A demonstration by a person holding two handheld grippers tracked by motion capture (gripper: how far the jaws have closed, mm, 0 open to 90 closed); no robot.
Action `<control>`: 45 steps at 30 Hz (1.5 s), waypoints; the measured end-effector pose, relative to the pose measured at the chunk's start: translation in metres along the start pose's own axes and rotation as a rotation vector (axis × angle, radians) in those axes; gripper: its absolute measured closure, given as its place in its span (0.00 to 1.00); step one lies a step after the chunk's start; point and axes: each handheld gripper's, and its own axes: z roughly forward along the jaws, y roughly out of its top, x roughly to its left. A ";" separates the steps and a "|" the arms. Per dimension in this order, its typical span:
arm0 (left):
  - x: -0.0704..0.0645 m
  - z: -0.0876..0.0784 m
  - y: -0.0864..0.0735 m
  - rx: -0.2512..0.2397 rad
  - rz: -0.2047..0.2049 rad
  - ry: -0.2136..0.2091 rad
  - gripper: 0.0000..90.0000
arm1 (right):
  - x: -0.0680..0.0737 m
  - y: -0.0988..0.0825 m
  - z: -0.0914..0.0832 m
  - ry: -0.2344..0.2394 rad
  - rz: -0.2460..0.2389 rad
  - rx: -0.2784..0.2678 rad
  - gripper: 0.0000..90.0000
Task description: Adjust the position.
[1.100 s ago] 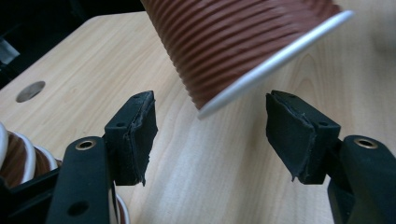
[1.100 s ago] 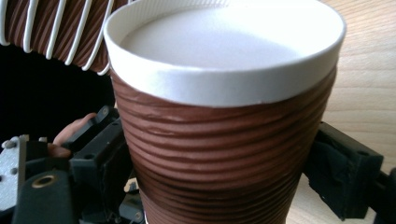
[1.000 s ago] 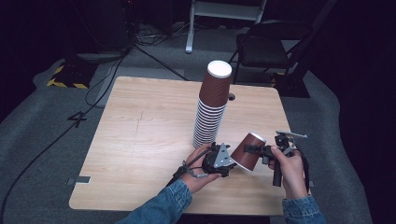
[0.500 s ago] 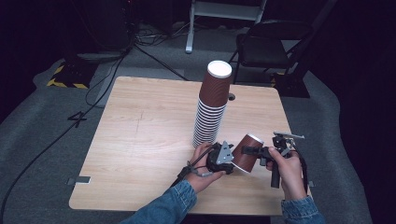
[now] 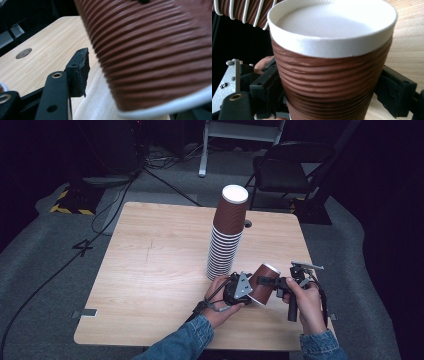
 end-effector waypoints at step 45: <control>0.001 -0.011 -0.002 -0.082 -0.047 0.070 0.91 | -0.005 0.002 0.002 0.043 0.030 0.045 0.13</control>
